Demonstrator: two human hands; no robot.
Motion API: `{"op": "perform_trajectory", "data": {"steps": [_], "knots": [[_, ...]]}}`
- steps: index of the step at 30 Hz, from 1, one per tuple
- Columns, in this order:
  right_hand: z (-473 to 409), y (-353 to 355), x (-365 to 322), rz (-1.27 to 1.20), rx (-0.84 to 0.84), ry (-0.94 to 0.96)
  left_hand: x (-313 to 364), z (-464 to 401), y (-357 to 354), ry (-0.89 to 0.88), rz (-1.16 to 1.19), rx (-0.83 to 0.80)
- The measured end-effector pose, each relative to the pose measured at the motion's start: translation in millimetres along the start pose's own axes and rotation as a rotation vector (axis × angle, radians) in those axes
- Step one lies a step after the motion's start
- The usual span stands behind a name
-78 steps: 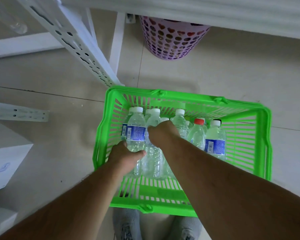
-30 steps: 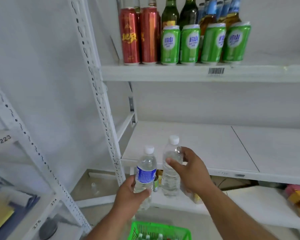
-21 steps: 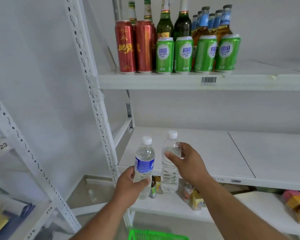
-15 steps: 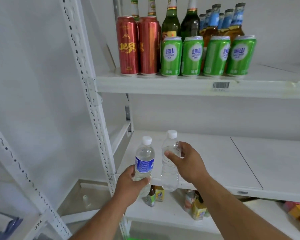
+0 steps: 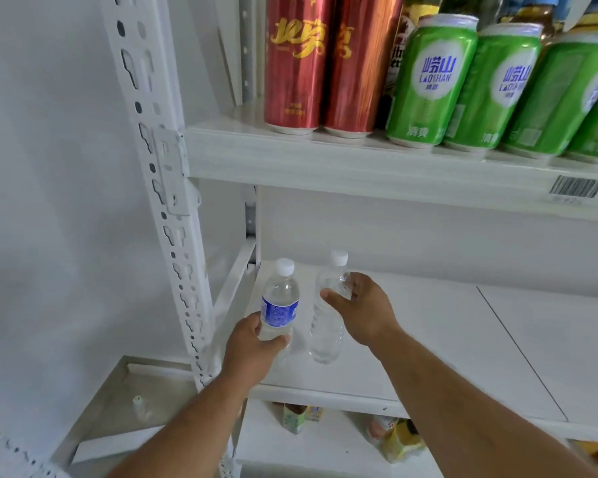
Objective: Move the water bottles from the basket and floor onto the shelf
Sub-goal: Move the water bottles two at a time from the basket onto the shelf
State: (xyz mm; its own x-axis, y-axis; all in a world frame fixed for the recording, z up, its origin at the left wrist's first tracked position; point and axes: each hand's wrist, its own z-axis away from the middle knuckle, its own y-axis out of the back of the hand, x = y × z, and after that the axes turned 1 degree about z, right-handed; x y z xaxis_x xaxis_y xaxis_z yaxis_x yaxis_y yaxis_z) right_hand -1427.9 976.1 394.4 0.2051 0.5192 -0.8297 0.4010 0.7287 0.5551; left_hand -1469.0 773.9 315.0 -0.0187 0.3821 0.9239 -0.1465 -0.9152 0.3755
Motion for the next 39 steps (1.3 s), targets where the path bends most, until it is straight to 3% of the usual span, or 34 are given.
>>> {"op": "perform_trajectory", "data": {"steps": [25, 39], "knots": [[-201.1, -65.8, 23.0, 0.023, -0.07, 0.058, 3.7, -199.3, -57.0, -0.065, 0.026, 0.158], [-244.8, -93.7, 33.2, 0.056, -0.048, 0.069, -8.3, -270.1, -71.4, -0.108, 0.099, 0.199]]}}
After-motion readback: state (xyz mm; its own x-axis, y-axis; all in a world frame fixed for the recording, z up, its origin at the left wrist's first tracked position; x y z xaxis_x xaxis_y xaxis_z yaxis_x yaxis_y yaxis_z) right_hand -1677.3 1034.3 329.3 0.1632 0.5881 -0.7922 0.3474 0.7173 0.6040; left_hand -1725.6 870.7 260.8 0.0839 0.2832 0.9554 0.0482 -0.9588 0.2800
